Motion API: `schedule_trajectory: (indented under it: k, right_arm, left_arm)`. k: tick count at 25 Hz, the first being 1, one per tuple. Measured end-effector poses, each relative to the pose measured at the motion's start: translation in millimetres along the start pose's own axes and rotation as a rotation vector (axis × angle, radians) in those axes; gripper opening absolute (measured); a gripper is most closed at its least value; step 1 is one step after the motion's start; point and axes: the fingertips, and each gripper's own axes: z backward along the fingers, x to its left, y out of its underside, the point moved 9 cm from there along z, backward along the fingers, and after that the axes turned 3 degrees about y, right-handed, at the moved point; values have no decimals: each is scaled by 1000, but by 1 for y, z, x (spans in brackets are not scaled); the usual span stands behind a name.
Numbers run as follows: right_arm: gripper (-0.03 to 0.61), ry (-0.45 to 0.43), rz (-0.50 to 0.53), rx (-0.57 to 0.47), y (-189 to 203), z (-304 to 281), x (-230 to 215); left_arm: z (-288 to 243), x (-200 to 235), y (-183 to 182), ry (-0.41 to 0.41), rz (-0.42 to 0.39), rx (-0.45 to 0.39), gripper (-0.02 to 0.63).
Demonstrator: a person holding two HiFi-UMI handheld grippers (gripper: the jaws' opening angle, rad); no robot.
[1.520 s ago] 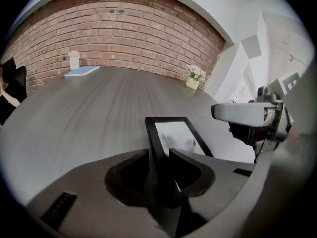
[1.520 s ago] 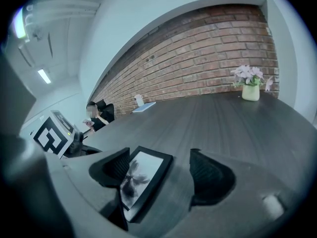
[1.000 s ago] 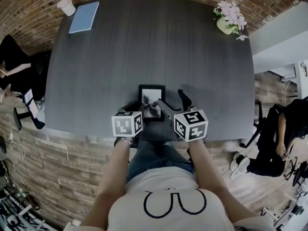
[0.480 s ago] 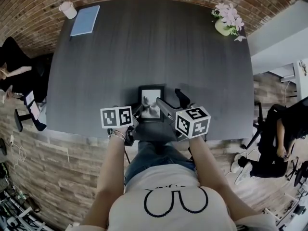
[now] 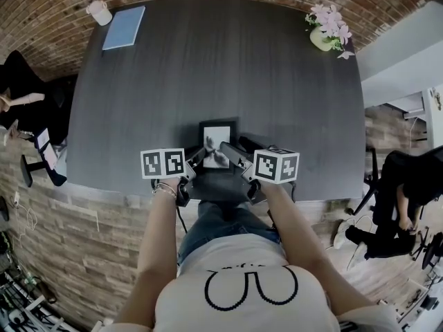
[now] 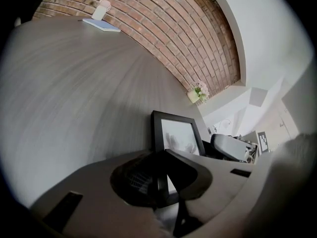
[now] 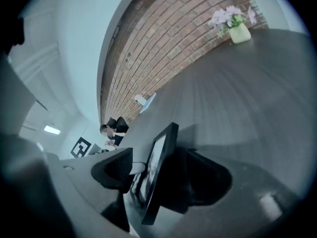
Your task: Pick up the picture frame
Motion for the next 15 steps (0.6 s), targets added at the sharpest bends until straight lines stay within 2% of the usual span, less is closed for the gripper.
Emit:
schedule_trajectory:
  k: [4,15]
  right_arm:
    - [329,-59,-129,63,13,-11,-3]
    - [173,-138,-342,142,26,-23,-14]
  left_arm:
    - [1,0,1,1,-1,-2,71]
    - [1,-1,0,-1,-4,-6,71]
